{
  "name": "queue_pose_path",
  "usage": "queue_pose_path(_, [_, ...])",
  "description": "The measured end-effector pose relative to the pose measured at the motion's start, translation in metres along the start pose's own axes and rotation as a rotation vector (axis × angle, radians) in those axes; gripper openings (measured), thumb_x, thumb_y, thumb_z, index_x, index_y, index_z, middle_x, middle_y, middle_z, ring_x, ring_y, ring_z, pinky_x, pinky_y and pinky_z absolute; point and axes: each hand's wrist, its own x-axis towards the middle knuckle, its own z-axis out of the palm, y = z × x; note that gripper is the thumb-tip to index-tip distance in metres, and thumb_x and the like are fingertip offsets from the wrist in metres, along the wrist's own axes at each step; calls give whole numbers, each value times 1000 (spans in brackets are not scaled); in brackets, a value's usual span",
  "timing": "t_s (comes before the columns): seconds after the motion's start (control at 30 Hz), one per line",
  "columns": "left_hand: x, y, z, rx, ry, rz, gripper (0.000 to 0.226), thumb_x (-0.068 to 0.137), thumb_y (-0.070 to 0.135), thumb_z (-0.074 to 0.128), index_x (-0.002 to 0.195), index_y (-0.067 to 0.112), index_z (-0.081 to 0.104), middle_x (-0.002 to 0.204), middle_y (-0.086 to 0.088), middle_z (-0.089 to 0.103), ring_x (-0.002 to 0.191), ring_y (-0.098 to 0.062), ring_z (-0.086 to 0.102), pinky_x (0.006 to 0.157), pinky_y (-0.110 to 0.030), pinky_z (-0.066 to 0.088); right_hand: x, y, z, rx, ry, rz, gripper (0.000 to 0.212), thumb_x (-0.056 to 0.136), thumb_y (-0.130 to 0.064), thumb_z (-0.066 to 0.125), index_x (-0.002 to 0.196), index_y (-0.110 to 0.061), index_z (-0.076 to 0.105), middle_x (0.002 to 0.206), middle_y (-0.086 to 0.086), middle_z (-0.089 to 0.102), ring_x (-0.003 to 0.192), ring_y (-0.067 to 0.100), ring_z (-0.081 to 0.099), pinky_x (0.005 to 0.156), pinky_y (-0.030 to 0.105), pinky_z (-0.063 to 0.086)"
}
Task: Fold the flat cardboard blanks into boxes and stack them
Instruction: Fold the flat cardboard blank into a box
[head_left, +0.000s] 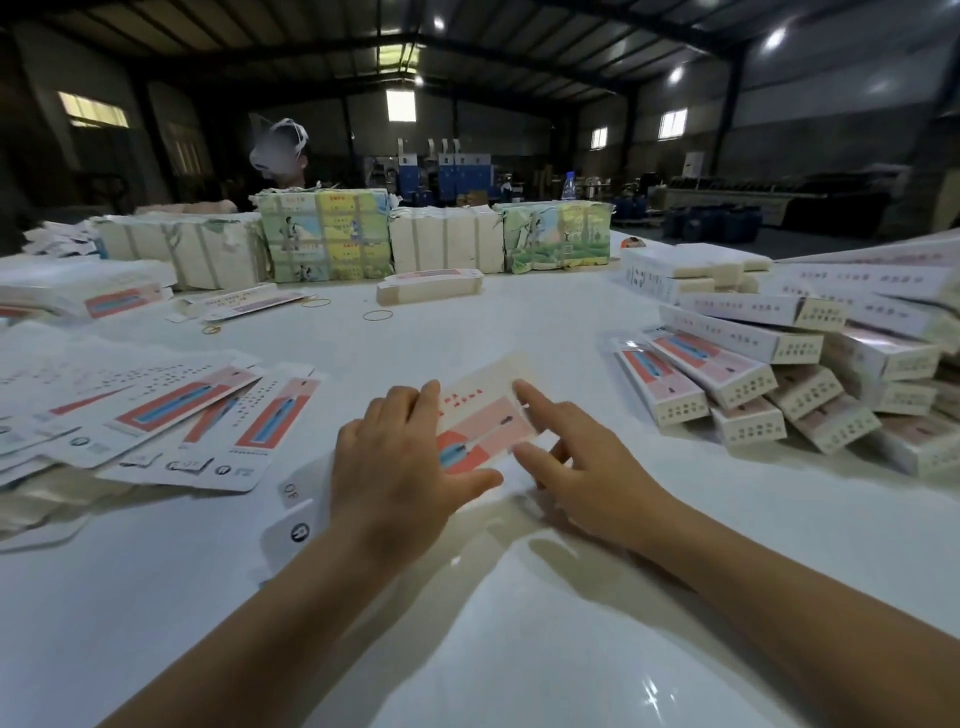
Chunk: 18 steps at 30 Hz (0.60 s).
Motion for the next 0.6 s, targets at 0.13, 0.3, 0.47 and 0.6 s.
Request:
queue_pose_path(0.13, [-3,4,0,75,58,37,92,70,71,55,143,18,35,128,-3,50,104,-18,50,87,-29,43,-1,-2,0,332,-40,117,51,94,-28,56,141,-39,40,114,-12,59,76,12,64,67,21,50])
queue_pose_path(0.3, [-3,3,-2,100,59,88,88,69,64,65,138,14,42,120,-6,56,97,-20,55,83,-34,48,4,-4,-12,1158,-248,351,30,82,-10,63,111,-14,66,100,13,69,80,24,65,71,39,56])
queue_pose_path(0.47, [-2,3,-3,55,32,123,85,64,60,73,129,10,52,109,-7,61,85,-21,58,70,-31,47,2,2,-6,896,-196,215,22,74,1,66,85,-17,71,89,10,70,67,19,64,56,30,52])
queue_pose_path(0.6, [0,4,-7,8,-2,117,85,61,64,60,130,14,52,109,-4,62,79,-13,52,66,-23,40,1,4,-6,688,-134,89,25,72,-11,65,89,-29,72,90,2,73,64,15,63,56,25,50])
